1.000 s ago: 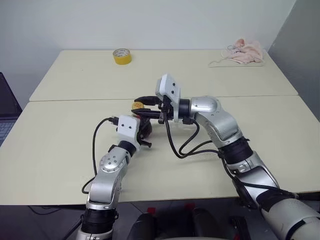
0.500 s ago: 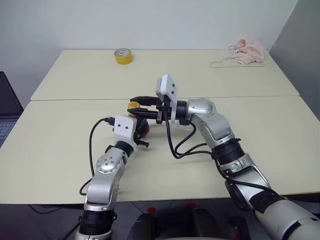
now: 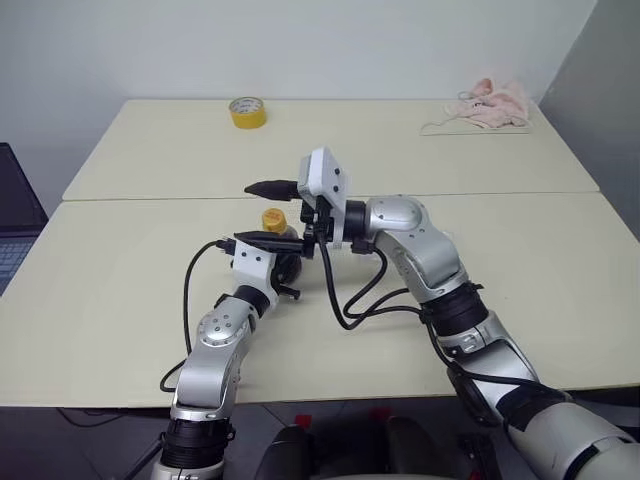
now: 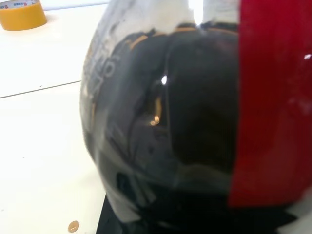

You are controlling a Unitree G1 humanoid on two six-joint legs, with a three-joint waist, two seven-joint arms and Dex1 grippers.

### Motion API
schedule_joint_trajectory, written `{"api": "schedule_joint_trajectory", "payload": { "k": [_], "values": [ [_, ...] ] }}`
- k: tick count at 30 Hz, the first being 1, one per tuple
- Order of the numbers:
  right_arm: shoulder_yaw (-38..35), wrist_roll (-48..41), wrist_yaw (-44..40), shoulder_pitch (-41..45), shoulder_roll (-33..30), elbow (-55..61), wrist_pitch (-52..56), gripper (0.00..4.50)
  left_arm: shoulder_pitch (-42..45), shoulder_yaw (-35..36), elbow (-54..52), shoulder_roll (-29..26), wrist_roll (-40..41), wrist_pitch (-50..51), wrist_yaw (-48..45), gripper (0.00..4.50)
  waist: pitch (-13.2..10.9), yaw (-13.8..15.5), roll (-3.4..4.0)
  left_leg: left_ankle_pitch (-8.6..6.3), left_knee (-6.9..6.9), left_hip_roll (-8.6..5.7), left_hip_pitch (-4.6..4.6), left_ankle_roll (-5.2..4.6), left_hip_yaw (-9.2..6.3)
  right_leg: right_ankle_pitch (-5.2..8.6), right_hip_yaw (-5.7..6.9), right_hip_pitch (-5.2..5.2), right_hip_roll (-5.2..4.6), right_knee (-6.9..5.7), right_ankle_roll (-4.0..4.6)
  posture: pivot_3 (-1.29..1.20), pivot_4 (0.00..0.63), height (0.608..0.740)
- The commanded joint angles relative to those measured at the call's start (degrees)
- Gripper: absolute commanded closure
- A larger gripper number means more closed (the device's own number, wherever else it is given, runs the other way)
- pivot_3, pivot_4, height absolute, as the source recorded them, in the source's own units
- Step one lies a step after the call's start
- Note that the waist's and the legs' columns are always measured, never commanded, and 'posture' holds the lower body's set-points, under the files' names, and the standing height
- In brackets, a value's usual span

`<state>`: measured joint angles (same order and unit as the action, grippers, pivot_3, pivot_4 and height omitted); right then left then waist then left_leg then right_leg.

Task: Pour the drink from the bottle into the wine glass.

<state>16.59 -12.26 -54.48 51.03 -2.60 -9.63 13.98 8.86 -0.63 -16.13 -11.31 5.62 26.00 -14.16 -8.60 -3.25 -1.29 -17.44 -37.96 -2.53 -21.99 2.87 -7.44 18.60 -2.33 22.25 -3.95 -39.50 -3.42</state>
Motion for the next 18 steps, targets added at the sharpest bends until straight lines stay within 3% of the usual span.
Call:
{"api": "schedule_joint_trajectory", "payload": {
  "k": [1, 18],
  "values": [
    [0.25, 1.71, 2.55, 0.48, -0.21, 1.81, -0.48, 0.88, 0.39, 0.14, -2.68, -0.15, 0.10, -0.80, 0.29, 3.74, 0.00, -0.01, 0.00, 0.00, 0.00, 0.00, 0.00, 0.00, 0.00, 0.00, 0.00, 0.00, 0.00, 0.00, 0.00, 0.00, 0.150, 0.740],
    [-0.16, 7.02, 8.13, 2.02, -2.31, -0.68, 3.67, 0.88, 0.61, -0.14, -2.27, -0.08, 0.06, -0.90, 0.13, 3.74, 0.00, -0.02, 0.00, 0.00, 0.01, 0.00, 0.00, 0.00, 0.02, 0.00, -0.01, 0.00, 0.00, -0.01, 0.00, 0.00, 0.150, 0.740]
  ]
}}
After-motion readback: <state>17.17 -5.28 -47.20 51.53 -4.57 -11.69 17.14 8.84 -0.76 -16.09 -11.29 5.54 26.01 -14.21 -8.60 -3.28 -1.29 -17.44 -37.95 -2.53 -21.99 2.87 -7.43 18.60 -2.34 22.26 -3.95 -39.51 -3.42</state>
